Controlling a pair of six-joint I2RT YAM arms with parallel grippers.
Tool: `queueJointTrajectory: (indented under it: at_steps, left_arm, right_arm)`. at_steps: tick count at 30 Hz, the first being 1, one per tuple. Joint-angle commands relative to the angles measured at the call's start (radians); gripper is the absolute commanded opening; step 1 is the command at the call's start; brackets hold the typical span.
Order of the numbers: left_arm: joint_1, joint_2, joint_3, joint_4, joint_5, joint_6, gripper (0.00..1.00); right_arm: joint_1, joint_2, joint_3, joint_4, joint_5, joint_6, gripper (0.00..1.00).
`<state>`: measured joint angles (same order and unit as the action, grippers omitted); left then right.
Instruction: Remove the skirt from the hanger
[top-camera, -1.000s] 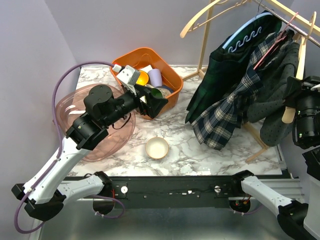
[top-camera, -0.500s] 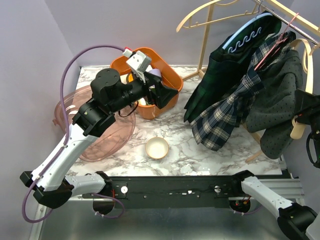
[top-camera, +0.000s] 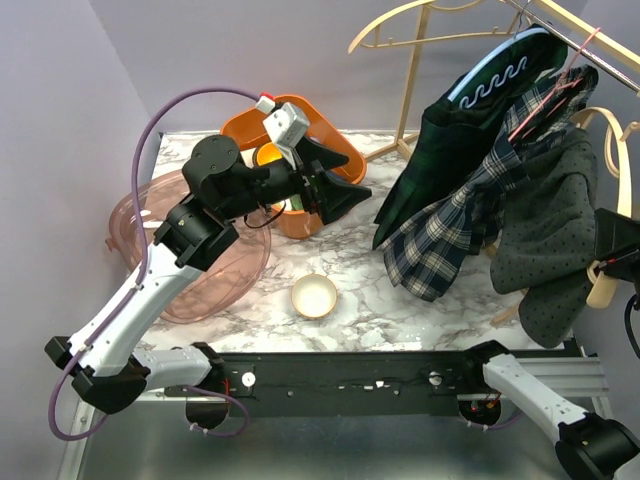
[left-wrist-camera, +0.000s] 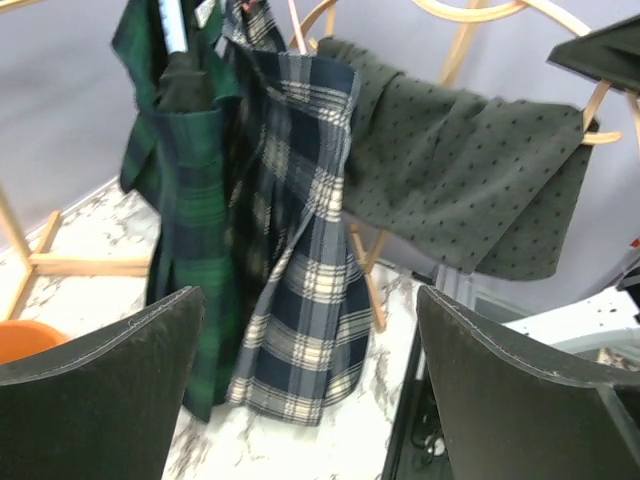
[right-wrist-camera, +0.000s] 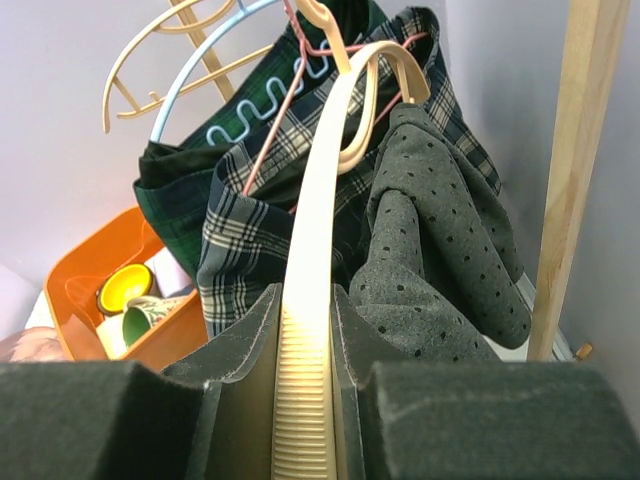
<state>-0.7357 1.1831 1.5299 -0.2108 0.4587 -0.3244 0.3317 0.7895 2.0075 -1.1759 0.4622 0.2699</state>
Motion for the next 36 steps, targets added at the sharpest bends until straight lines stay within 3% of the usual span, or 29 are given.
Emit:
queueJointTrajectory:
  at_steps: [1,7,14,21,27,36]
  left_arm:
    - [-0.024,0.074,0.081,0.022,0.070,-0.054,0.98]
    - [-0.160,0.191,0.213,-0.056,0.049,0.064,0.96]
    - [-0.350,0.222,0.070,0.275,0.005,0.133,0.99]
    - [-0.497,0.357,0.056,0.453,-0.095,0.120,0.99]
    - [-0.585,0.515,0.185,0.381,-0.228,0.163,0.99]
    - [-0.634,0.589,0.194,0.430,-0.219,0.203,0.99]
  right_arm:
    - [-0.003,-0.039,0.016,0.004,-0.043,0.035,0.01]
    - [-0.002,-0.071,0.043,-0.037,-0.095,0.072,0.01]
    - [-0.002,-0.140,-0.067,0.065,-0.217,0.153,0.01]
    - [-0.002,-0.209,-0.170,0.165,-0.165,0.215,0.01]
    - [0.000,-0.233,-0.231,0.200,-0.132,0.247,0.01]
    - [-0.002,-0.251,-0.273,0.225,-0.151,0.258,0.01]
